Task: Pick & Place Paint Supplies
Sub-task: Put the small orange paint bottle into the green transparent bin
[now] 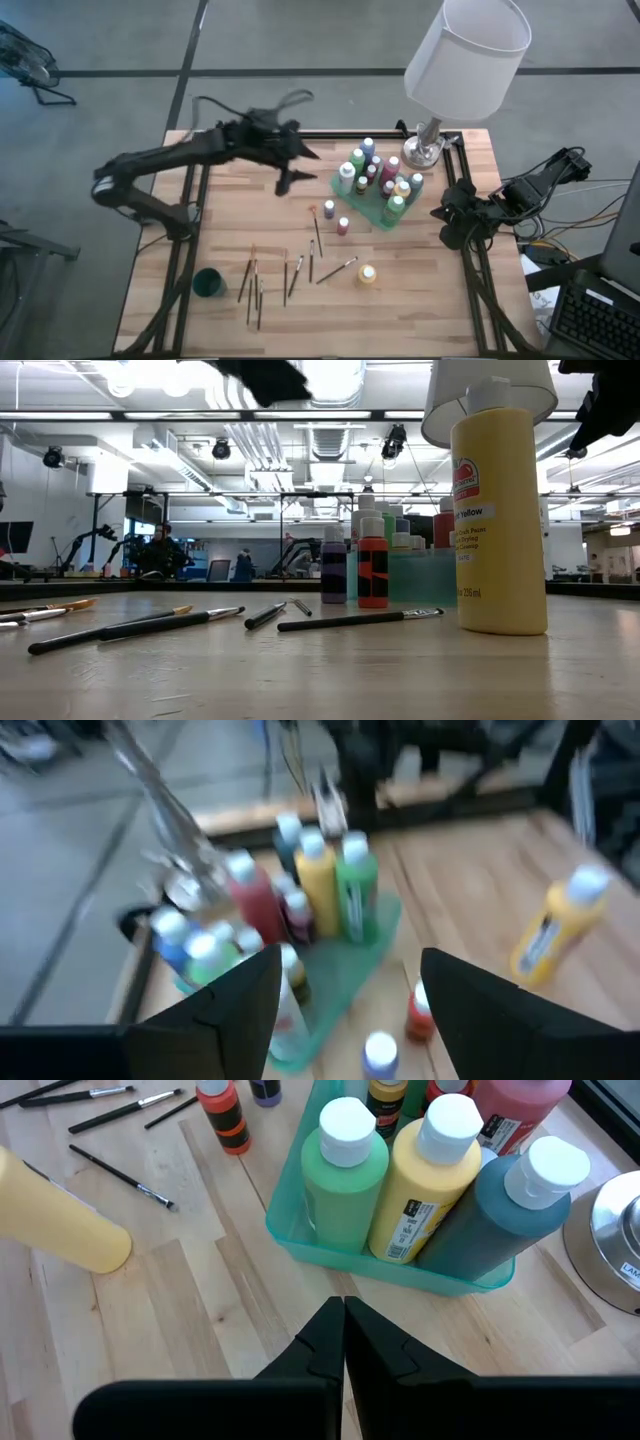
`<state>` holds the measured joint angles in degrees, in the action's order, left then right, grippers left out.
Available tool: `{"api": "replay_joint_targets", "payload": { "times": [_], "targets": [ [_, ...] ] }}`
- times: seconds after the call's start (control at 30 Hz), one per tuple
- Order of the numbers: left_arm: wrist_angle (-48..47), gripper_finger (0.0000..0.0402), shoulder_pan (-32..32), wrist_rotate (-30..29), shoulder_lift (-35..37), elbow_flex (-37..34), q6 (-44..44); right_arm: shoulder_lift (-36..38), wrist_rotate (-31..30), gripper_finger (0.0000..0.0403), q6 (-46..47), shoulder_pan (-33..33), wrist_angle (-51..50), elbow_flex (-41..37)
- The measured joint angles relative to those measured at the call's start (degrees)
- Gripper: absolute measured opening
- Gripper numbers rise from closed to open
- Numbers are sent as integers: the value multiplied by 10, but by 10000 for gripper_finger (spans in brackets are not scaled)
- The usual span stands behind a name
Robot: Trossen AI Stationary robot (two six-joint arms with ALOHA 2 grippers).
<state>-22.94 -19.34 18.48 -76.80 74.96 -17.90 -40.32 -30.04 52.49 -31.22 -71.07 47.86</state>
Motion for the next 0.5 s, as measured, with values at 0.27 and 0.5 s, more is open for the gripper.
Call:
{"api": "replay_joint_targets", "payload": {
  "times": [0.27,0.5],
  "targets": [
    [-1,243,-24,-30,139,-1,84,0,0,8,-11,0,-1,0],
    [-61,243,-30,-106,244,-2,133,0,-1,8,-241,0,-6,0]
  ]
}}
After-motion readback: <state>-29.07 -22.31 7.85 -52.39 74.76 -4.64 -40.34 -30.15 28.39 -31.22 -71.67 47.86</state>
